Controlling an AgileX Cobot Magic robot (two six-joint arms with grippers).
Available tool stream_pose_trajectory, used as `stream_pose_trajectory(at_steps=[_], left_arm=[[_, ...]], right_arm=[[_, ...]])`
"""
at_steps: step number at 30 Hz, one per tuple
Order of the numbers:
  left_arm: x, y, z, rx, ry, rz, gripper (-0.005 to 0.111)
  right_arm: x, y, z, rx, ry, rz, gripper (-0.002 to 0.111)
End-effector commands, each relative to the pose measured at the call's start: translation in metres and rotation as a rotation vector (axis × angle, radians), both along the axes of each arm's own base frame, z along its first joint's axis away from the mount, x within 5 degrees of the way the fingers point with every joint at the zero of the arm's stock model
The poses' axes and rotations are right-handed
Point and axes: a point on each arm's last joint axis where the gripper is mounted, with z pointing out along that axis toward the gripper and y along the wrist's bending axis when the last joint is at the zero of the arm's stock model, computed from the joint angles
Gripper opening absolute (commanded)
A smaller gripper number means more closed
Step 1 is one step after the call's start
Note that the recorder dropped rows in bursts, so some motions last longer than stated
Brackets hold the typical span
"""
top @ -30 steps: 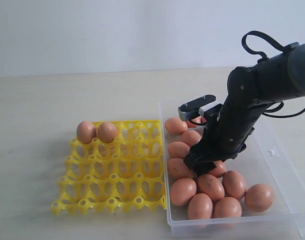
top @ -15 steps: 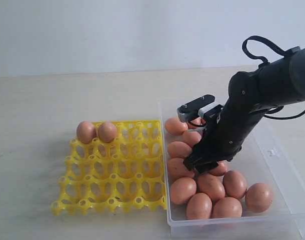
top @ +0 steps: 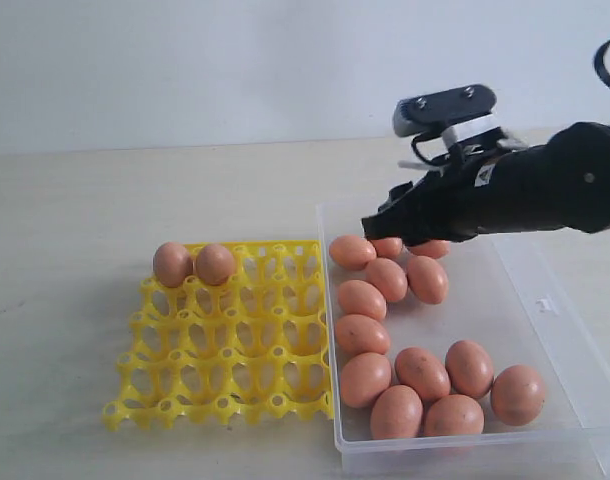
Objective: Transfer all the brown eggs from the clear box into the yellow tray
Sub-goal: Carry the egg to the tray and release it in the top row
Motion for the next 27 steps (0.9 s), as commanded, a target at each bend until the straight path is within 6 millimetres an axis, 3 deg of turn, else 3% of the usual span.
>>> stream_pose_trajectory(at_steps=[1, 4, 6, 7, 13, 19, 27], left_arm=[[0.000, -0.001, 0.002, -0.008, -0.013, -0.007, 0.000], [0.000, -0.001, 0.002, -0.008, -0.013, -0.007, 0.000], [0.000, -0.001, 0.002, -0.008, -0.013, -0.007, 0.000], [0.000, -0.001, 0.002, -0.008, -0.013, -0.007, 0.000], [0.000, -0.001, 0.002, -0.008, -0.013, -0.007, 0.000], [0.000, -0.001, 0.002, -0.008, -0.013, -0.007, 0.000], [0.000, -0.001, 0.002, -0.008, -0.013, -0.007, 0.000]], right_arm=[[-0.006, 0.010, 0.021, 0.173, -0.185, -0.042, 0.000], [-0.008, 0.033, 0.022, 0.309, -0.264, 0.025, 0.000], [-0.006, 0.051, 0.015, 0.475, -0.284, 0.107, 0.000], [0.001, 0.061, 0.001, 0.534, -0.228, 0.143, 0.000], [0.025, 0.101, -0.046, 0.383, -0.158, 0.332, 0.000], [0.033, 0.109, -0.071, 0.334, -0.140, 0.373, 0.000], [0.045, 0.117, -0.075, 0.301, -0.185, 0.404, 0.000]])
